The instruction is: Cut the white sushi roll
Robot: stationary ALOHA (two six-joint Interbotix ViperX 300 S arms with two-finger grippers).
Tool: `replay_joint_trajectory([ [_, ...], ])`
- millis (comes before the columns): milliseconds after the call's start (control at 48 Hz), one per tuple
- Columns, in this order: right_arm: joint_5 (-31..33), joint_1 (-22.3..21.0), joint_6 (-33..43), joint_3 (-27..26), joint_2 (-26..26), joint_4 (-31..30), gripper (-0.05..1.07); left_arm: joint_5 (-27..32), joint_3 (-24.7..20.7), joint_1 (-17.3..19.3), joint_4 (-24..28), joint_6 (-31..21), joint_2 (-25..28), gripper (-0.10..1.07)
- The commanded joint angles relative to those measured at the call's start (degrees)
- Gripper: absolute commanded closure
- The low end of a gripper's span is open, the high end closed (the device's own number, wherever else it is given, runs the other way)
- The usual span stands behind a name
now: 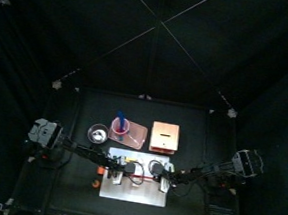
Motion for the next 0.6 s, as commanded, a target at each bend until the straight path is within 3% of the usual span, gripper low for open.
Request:
replay_joint_trajectory([
  [0, 0.44, -1.85, 0.18, -1.32, -0.53, -0.09, 0.83, 0.26, -0.44, 0.88, 0.18, 0.09, 0.35, 0.51],
  [292, 0.88, -5.1, -0.53, -1.41, -2.02, -1.76, 0.83, 0.26, -0.79, 5.19, 2.72, 0.18, -0.44, 0.51],
  [583, 0.97, -4.75, -0.53, -1.76, -7.56, -2.02, 0.83, 0.97, -0.7, 5.27, 5.45, 0.18, -5.36, 0.51],
])
